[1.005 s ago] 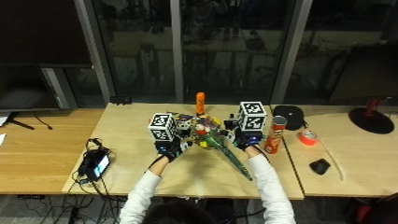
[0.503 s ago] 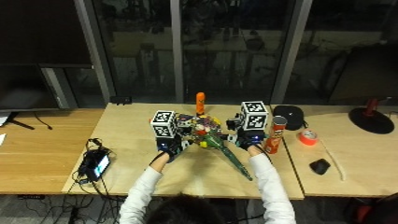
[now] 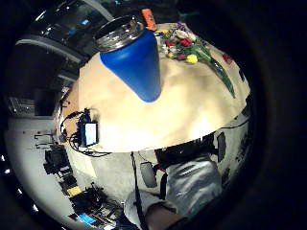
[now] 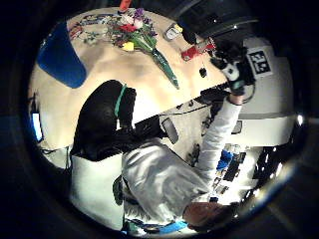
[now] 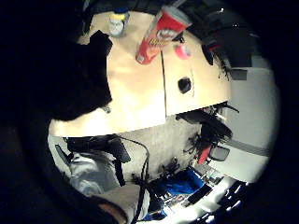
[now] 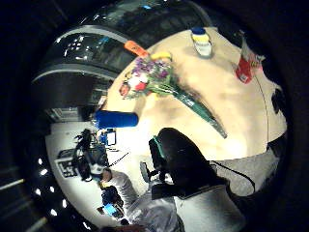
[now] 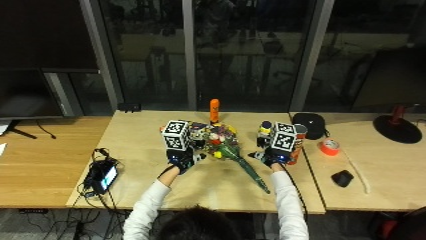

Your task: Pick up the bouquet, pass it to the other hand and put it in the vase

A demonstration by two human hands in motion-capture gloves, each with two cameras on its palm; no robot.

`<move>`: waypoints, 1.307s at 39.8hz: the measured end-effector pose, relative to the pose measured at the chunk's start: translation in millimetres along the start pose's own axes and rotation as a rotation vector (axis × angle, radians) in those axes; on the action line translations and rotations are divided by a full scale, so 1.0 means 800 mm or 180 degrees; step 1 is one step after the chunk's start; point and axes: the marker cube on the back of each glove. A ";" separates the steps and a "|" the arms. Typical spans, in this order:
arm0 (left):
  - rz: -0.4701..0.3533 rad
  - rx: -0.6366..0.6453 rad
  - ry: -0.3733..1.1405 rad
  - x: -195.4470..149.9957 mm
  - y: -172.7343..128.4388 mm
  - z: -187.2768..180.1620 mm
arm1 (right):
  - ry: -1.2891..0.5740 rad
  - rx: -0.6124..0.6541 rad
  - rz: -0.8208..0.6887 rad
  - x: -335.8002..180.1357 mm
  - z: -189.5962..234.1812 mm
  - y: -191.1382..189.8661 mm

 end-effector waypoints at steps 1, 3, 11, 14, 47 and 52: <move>-0.0002 -0.0005 0.0009 0.000 -0.001 0.001 | -0.0018 -0.0053 0.0021 0.005 0.017 -0.007; -0.0007 0.0002 0.0029 0.001 0.000 0.001 | -0.0082 -0.0139 0.0043 0.012 0.049 -0.018; 0.0037 -0.0043 0.0076 0.005 0.001 0.009 | -0.0229 0.0241 0.0094 0.018 0.116 -0.023; 0.0050 -0.0054 0.0115 0.004 0.000 0.012 | -0.0324 0.0031 0.0038 0.017 0.142 -0.023; -0.0031 -0.0176 0.0120 -0.003 -0.001 0.025 | 0.0150 0.0069 0.0463 0.000 0.203 -0.006; -0.0023 -0.0188 0.0132 0.001 -0.002 0.025 | 0.0030 0.0500 0.0456 0.002 0.194 -0.017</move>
